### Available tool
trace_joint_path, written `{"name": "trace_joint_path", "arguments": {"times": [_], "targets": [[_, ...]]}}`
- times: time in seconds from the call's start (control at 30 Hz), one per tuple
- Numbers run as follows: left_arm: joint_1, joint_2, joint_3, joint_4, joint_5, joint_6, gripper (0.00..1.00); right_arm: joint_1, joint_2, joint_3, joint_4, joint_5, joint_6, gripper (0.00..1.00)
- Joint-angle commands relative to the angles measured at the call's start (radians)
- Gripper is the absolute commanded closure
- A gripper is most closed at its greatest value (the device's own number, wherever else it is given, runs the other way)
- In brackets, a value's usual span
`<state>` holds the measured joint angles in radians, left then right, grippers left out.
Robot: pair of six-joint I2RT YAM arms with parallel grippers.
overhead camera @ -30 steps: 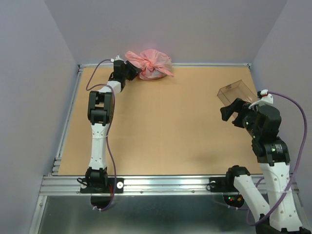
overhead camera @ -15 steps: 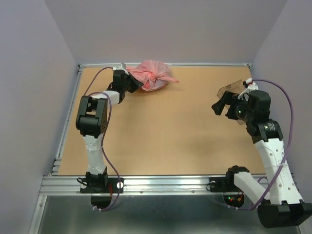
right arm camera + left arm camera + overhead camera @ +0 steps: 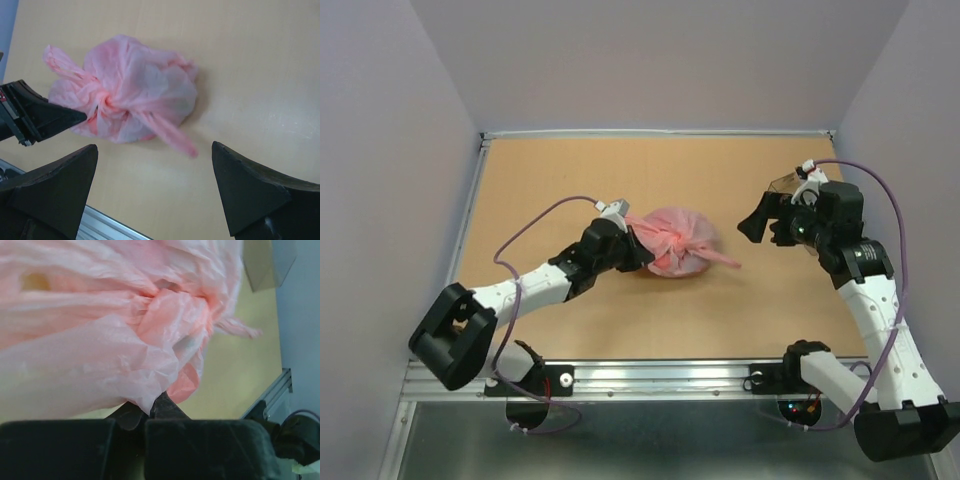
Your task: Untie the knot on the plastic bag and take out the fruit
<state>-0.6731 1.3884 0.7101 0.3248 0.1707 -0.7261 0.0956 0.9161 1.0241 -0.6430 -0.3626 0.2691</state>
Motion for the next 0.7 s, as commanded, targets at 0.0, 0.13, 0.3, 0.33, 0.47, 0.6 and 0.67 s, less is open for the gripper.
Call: {"name": "trace_joint_path", "arguments": {"times": [0.0,0.13,0.3,0.33,0.47,0.6,0.67], "targets": [[-0.028,-0.135,-0.116,-0.101,-0.147,-0.067,1.00,0.067,0.001,-0.004,0.036,0.011,-0.040,0.00],[-0.029,-0.280,-0.208,-0.173,-0.215,-0.098,1.00,0.199,0.062,0.002,0.052,0.088,-0.076,0.00],[-0.026,-0.273,-0.118,-0.230,-0.275,0.028,1.00,0.409,0.147,-0.002,0.127,0.128,-0.094,0.05],[-0.026,-0.235,-0.050,-0.271,-0.283,0.054,1.00,0.430,0.162,0.001,0.137,0.134,-0.087,0.13],[-0.026,-0.155,0.071,-0.340,-0.318,0.134,1.00,0.559,0.251,0.037,0.154,0.216,-0.094,0.21],[-0.028,-0.137,0.101,-0.345,-0.310,0.159,1.00,0.662,0.375,0.066,0.175,0.343,-0.166,0.23],[-0.026,-0.131,0.106,-0.343,-0.295,0.163,1.00,0.664,0.438,0.079,0.192,0.391,-0.183,0.23]]}}
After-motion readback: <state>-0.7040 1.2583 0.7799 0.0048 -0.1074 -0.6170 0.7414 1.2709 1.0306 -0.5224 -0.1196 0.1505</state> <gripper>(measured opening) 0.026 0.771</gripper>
